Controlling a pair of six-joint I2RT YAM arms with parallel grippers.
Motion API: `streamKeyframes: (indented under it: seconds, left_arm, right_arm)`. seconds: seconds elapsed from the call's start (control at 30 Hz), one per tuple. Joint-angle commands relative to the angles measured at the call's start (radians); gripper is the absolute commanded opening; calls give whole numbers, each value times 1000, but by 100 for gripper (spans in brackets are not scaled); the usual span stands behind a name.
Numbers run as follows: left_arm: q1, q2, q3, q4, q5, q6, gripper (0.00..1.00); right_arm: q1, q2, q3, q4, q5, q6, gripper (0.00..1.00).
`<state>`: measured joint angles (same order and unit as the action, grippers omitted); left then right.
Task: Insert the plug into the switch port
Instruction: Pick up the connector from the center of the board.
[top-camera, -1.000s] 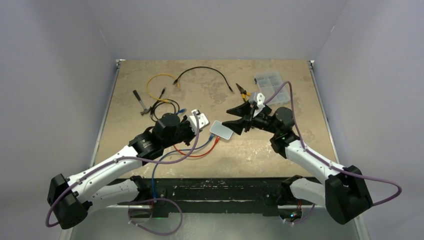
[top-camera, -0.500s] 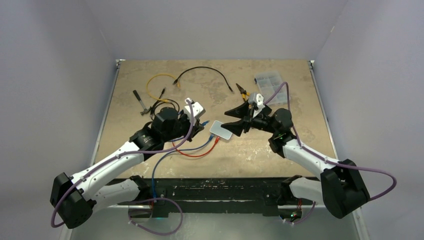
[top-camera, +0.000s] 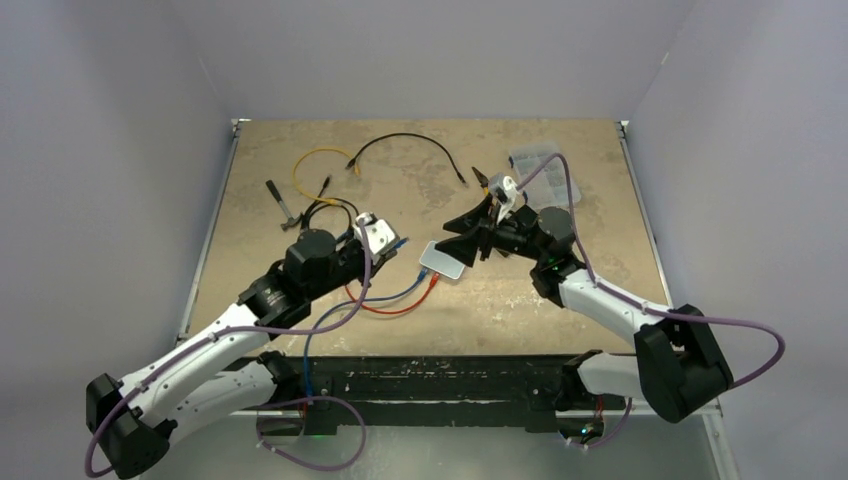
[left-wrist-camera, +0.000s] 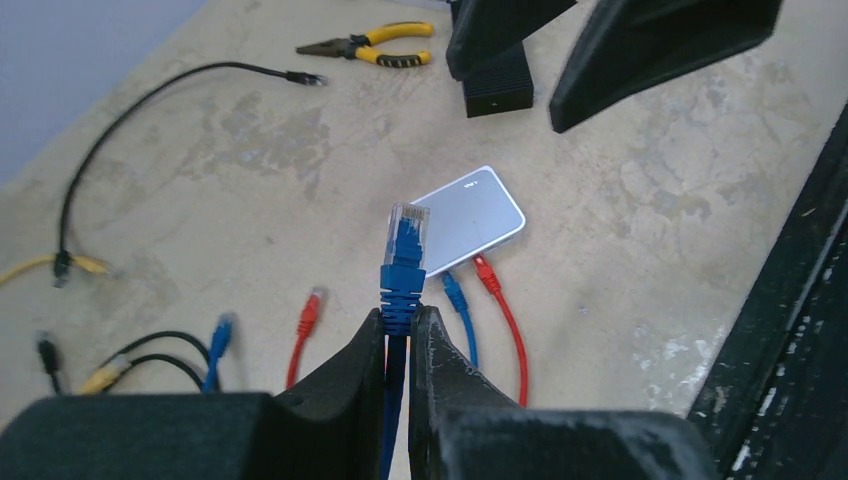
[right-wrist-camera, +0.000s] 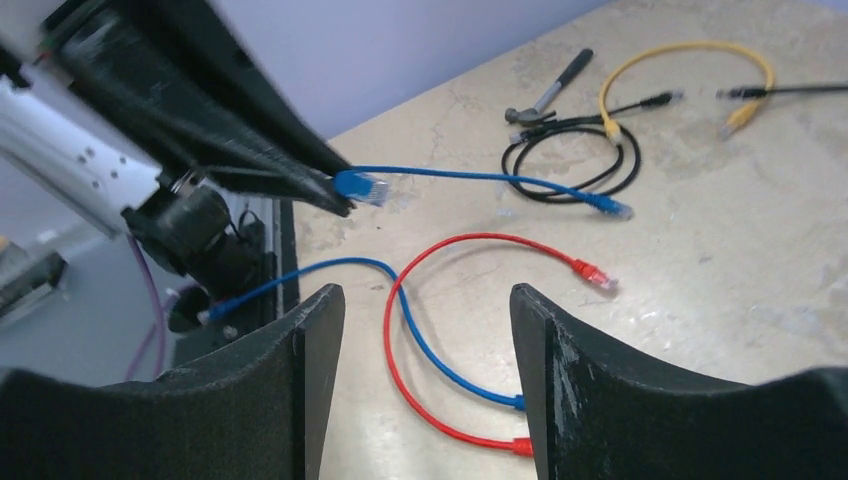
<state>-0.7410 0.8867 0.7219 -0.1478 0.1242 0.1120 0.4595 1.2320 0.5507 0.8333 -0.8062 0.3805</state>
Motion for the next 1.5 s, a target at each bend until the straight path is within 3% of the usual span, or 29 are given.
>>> streamKeyframes:
  seconds: [0.0, 0.23, 0.4, 0.63, 0.9, 1.47]
  left_arm:
    - [-97, -68, -30, 49, -206, 177, 0]
    - [-418, 22, -13, 24, -683, 403, 0]
    - [-465, 9, -44, 149, -828, 481, 0]
    - [-497, -23, -102, 263, -837, 540, 0]
    - [-508, -28, -118, 269, -819, 534, 0]
    - [-526, -7, -128, 263, -814, 546, 0]
  right_arm:
    - [35, 29, 105, -135, 109, 201, 64]
    - [160, 49, 134, -151, 290, 458, 65]
    - [166, 28, 71, -61, 331, 605, 66]
    - [171, 36, -1, 68, 301, 744, 64]
    - [201, 89, -25, 225, 314, 874, 62]
    - [270, 179, 57, 231, 403, 917, 53]
